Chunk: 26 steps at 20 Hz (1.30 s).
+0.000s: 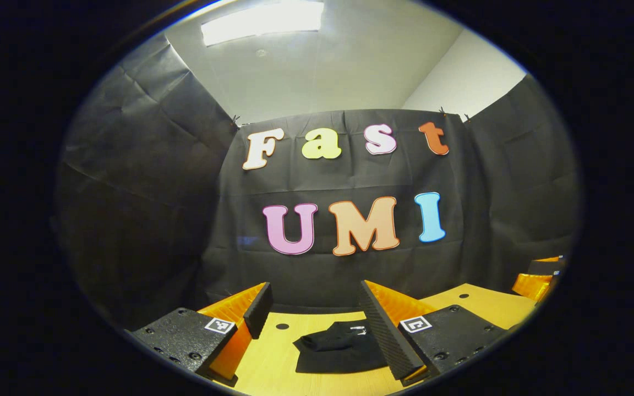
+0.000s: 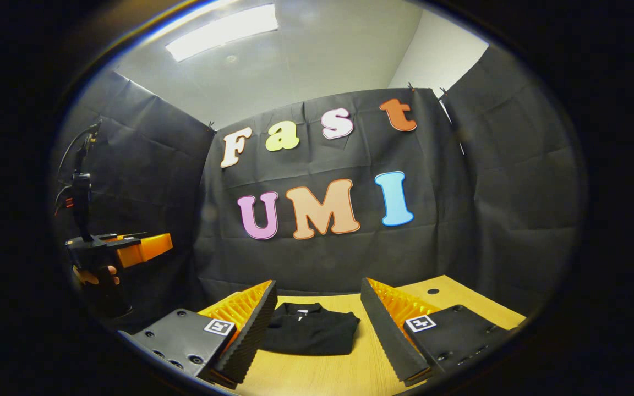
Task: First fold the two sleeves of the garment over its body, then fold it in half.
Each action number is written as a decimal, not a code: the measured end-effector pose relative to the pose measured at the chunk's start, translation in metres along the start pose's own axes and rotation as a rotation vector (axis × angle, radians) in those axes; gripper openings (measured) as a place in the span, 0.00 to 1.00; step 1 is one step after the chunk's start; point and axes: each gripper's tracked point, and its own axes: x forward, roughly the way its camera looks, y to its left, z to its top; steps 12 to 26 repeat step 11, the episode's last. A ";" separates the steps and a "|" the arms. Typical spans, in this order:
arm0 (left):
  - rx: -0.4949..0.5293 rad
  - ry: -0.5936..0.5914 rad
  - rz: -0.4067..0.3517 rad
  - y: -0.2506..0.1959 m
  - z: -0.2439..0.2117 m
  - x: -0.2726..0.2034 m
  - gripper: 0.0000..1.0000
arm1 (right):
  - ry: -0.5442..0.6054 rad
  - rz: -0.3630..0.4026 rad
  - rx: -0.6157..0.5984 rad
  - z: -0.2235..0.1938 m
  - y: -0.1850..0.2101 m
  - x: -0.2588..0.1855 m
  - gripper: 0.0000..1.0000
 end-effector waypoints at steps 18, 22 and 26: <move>0.012 0.009 0.005 -0.002 0.002 -0.014 0.94 | -0.009 0.024 -0.008 0.002 0.006 -0.012 0.96; 0.012 0.009 0.005 -0.002 0.002 -0.014 0.94 | -0.009 0.024 -0.008 0.002 0.006 -0.012 0.96; 0.012 0.009 0.005 -0.002 0.002 -0.014 0.94 | -0.009 0.024 -0.008 0.002 0.006 -0.012 0.96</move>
